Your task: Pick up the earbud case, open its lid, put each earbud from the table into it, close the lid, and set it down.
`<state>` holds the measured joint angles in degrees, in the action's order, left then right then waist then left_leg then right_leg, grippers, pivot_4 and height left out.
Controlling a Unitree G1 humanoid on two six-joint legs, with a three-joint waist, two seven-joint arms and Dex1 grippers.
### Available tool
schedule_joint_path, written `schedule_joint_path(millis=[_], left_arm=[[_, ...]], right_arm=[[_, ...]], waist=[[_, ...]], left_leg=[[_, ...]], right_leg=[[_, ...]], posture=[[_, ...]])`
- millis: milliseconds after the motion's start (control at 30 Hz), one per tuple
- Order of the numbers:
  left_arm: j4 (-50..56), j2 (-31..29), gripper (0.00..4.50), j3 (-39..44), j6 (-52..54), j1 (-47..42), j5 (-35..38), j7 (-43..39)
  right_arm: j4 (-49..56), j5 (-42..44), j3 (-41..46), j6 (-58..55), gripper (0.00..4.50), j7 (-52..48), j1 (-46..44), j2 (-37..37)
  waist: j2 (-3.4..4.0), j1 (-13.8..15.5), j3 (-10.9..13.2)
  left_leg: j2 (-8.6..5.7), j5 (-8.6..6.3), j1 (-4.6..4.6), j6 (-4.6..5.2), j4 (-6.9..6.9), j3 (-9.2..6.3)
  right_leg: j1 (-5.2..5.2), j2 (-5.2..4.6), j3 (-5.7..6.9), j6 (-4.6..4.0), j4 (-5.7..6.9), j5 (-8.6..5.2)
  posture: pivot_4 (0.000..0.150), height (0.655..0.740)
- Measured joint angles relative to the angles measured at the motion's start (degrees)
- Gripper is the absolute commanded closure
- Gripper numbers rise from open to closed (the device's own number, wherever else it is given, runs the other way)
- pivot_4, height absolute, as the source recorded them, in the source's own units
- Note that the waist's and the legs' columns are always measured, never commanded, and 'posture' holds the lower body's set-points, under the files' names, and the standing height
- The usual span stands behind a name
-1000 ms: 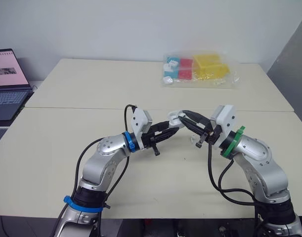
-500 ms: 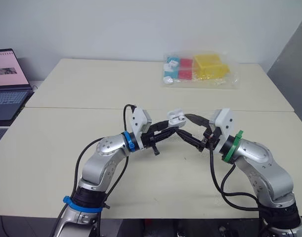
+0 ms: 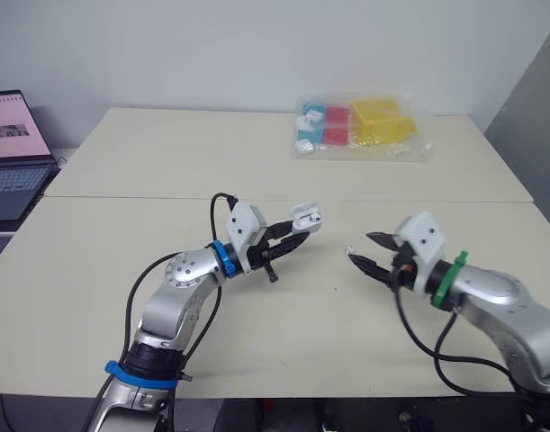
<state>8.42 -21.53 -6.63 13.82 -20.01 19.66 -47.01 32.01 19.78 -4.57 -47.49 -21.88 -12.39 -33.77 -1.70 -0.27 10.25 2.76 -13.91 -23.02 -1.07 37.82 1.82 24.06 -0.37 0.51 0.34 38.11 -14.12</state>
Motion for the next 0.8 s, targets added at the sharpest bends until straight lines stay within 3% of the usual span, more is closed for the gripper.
schedule_joint_path(millis=[100,300,800], left_arm=[[0.0,-0.3,3.75,-0.2,-0.7,0.1,-0.4,-0.4],[0.0,-0.6,3.75,-0.2,-0.8,0.8,-0.7,-1.0],[0.0,-0.6,3.75,-0.2,-0.9,1.3,-0.8,-1.0]], right_arm=[[-6.2,-5.5,-3.3,-0.7,1.59,7.6,-4.2,7.6],[-12.9,-9.6,-4.3,-0.8,1.59,12.3,-6.5,14.6],[-15.6,-11.3,-1.4,-3.2,1.59,14.4,-4.0,20.1]], waist=[[0.00,-0.1,0.0],[0.00,0.2,0.0],[0.00,0.1,0.0]], left_leg=[[-0.01,0.00,-0.02,0.00,-0.04,0.00],[-0.02,0.00,-0.21,0.00,-0.01,0.00],[0.02,0.00,-0.17,0.00,-0.01,0.00]], right_leg=[[0.02,0.02,-0.02,0.01,-0.02,0.00],[0.09,-0.02,0.02,0.03,-0.11,-0.01],[0.09,0.02,0.06,0.02,-0.04,-0.01]], posture=[[0.150,0.7354],[0.150,0.7354],[0.150,0.7354]])
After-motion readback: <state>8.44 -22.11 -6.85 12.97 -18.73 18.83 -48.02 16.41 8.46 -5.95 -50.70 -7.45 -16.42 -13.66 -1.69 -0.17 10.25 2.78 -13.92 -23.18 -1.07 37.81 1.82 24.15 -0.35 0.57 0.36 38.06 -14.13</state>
